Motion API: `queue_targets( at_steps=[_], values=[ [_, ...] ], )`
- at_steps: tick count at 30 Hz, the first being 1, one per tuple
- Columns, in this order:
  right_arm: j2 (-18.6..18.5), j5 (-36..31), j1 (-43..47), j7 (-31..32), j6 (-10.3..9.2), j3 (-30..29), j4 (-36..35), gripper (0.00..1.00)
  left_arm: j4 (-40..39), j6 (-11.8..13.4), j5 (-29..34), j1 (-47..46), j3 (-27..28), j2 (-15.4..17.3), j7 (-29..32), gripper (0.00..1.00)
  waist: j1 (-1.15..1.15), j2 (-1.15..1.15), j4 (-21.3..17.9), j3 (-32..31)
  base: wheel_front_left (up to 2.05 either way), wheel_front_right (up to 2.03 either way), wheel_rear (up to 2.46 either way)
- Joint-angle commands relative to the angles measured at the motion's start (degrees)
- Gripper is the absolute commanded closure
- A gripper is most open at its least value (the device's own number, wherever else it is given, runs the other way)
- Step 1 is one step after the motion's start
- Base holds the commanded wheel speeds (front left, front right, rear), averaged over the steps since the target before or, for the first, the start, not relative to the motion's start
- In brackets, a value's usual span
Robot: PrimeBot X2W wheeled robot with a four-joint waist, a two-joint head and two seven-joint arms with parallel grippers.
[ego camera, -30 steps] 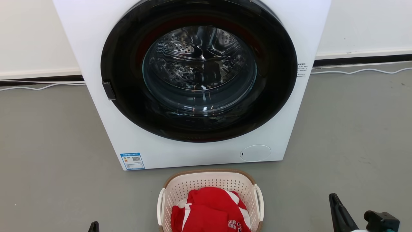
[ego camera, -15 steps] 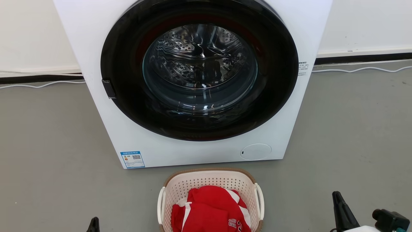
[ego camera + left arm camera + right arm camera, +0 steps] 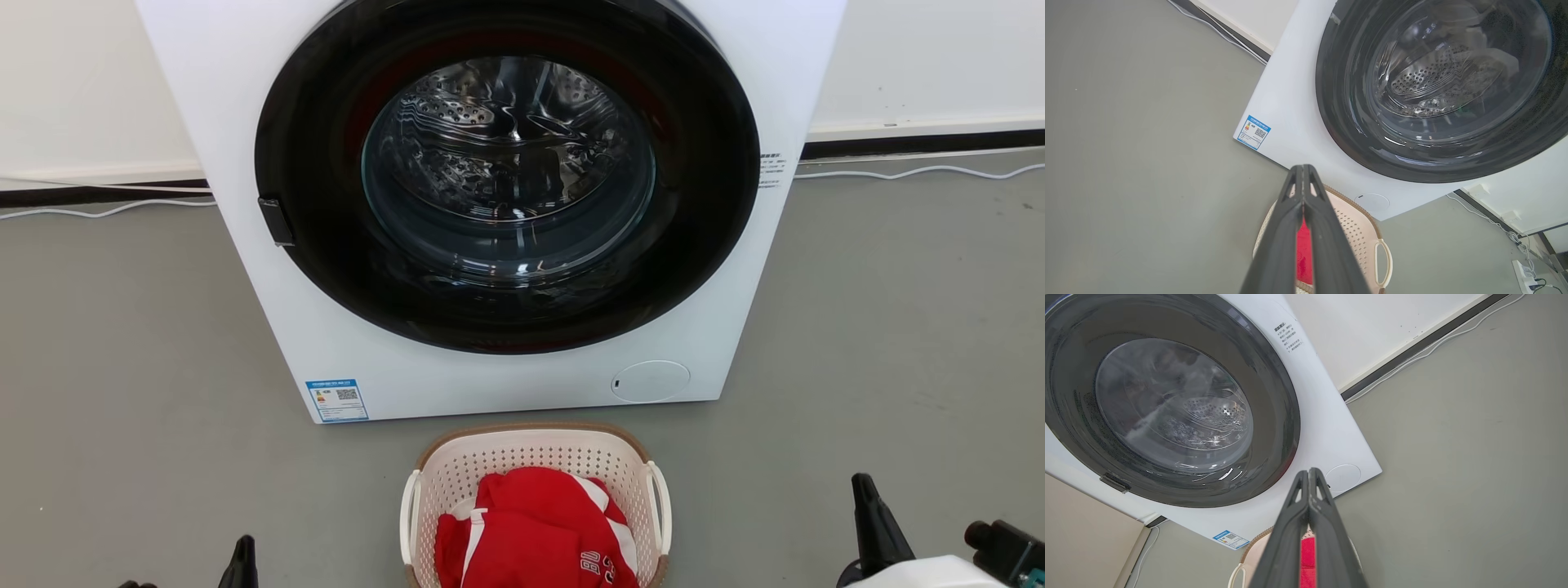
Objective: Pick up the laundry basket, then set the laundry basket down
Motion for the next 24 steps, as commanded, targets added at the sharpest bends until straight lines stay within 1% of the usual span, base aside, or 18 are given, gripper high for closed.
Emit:
queue_targets(
  at_steps=[1, 24],
  values=[
    [-0.4, 1.8, -2.9, 0.4, -0.02, 0.3, -2.1, 1.00, -1.9, -0.3, -1.9, -3.5, 0.5, 0.3, 0.2, 1.00, -0.01, 0.00, 0.0, 0.0, 0.00, 0.00, 0.00],
    [0.2, 17.2, -4.4, 4.1, -0.03, -0.2, -3.4, 1.00, -3.4, -0.6, -16.8, -5.6, 0.1, 0.1, 4.0, 1.00, -0.01, 0.00, 0.2, 0.7, 0.00, 0.00, 0.00]
  ],
)
